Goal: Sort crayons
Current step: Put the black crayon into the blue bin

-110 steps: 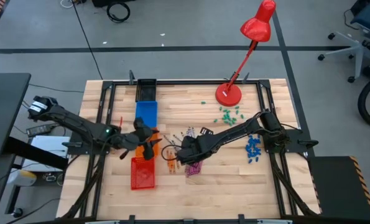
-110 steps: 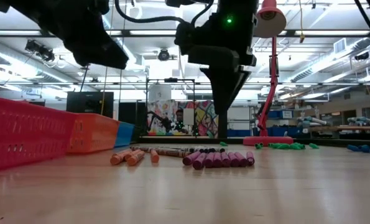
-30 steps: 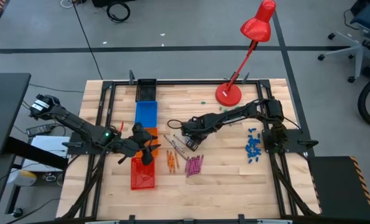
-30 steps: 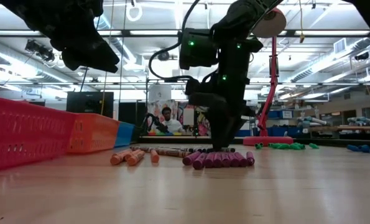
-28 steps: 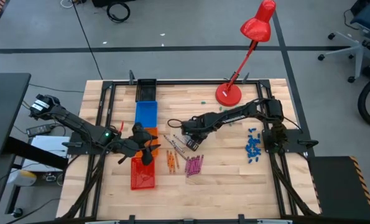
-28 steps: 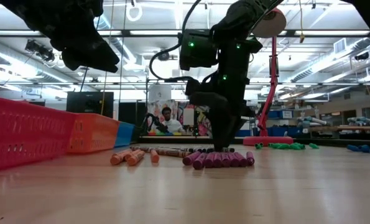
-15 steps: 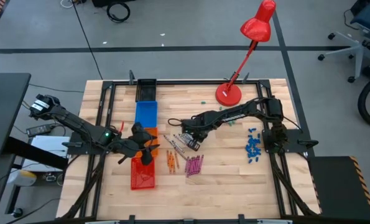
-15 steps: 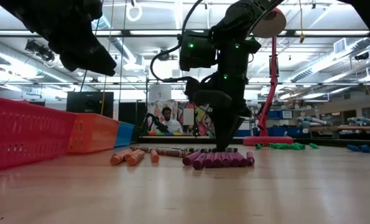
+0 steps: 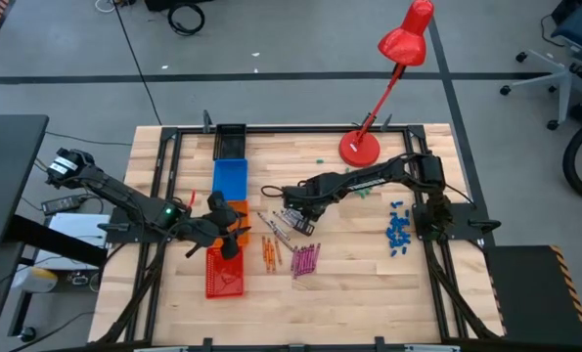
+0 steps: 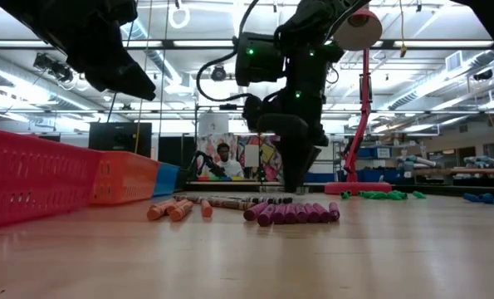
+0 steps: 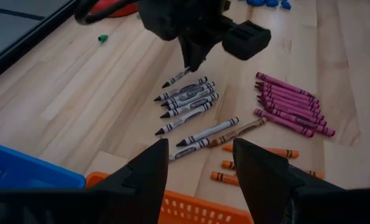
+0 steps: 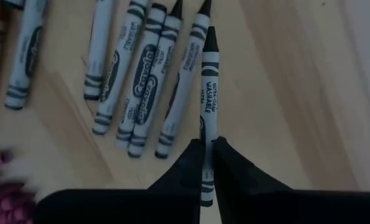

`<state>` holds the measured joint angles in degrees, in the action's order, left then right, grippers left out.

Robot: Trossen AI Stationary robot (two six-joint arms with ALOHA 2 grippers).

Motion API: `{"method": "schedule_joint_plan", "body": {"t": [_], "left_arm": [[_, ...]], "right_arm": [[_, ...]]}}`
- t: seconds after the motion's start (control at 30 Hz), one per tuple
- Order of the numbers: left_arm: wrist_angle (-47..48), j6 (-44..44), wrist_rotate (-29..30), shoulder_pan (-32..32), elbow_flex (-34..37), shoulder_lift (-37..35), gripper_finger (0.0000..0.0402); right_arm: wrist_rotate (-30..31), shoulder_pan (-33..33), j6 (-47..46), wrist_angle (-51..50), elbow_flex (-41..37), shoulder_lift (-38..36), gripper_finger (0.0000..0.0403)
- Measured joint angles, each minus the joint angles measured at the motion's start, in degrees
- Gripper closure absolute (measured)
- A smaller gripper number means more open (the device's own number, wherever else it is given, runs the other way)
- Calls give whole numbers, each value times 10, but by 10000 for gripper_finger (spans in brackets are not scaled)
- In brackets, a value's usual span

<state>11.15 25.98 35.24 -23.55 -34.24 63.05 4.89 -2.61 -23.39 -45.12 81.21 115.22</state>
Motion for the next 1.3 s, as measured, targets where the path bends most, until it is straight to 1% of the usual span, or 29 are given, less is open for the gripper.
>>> {"method": "schedule_joint_plan", "body": {"t": [0.1, 0.2, 0.3, 0.4, 0.5, 0.57, 0.63, 0.73, 0.83, 0.93, 1.0, 1.13, 1.2, 1.3], "left_arm": [[-1, 8, 1, 0, 0, 2, 209], [-14, 8, 15, 0, 0, 16, 209], [-58, 0, 33, -1, 0, 42, 209], [-105, -25, 42, -1, 0, 72, 209], [-173, -53, 42, -1, 0, 108, 209], [-236, -74, 43, -1, 0, 133, 209], [-278, -98, 53, -1, 0, 152, 209], [-323, -123, 79, -1, 0, 175, 209], [-365, -141, 103, 3, 0, 186, 209], [-408, -160, 101, 14, 0, 198, 209], [-443, -169, 81, 23, 0, 209, 209], [-482, -179, 55, 39, 0, 227, 209], [-502, -180, 48, 45, 0, 235, 209], [-543, -191, 23, 52, 0, 250, 209]], "right_arm": [[11, 4, 3, -4, 0, -19, 372], [48, 19, 18, 1, 0, -42, 371], [101, 41, 32, 18, -1, -69, 371], [153, 67, 49, 76, -18, -90, 371], [172, 94, 68, 152, -46, -104, 371], [192, 109, 71, 189, -66, -111, 371], [229, 124, 70, 217, -87, -120, 370], [308, 147, 62, 251, -123, -139, 370], [351, 166, 56, 306, -170, -156, 370], [368, 180, 67, 406, -224, -171, 370], [372, 188, 93, 488, -260, -179, 370], [376, 206, 151, 641, -320, -182, 370], [365, 213, 178, 707, -341, -180, 370], [362, 218, 204, 772, -368, -179, 370]]}}
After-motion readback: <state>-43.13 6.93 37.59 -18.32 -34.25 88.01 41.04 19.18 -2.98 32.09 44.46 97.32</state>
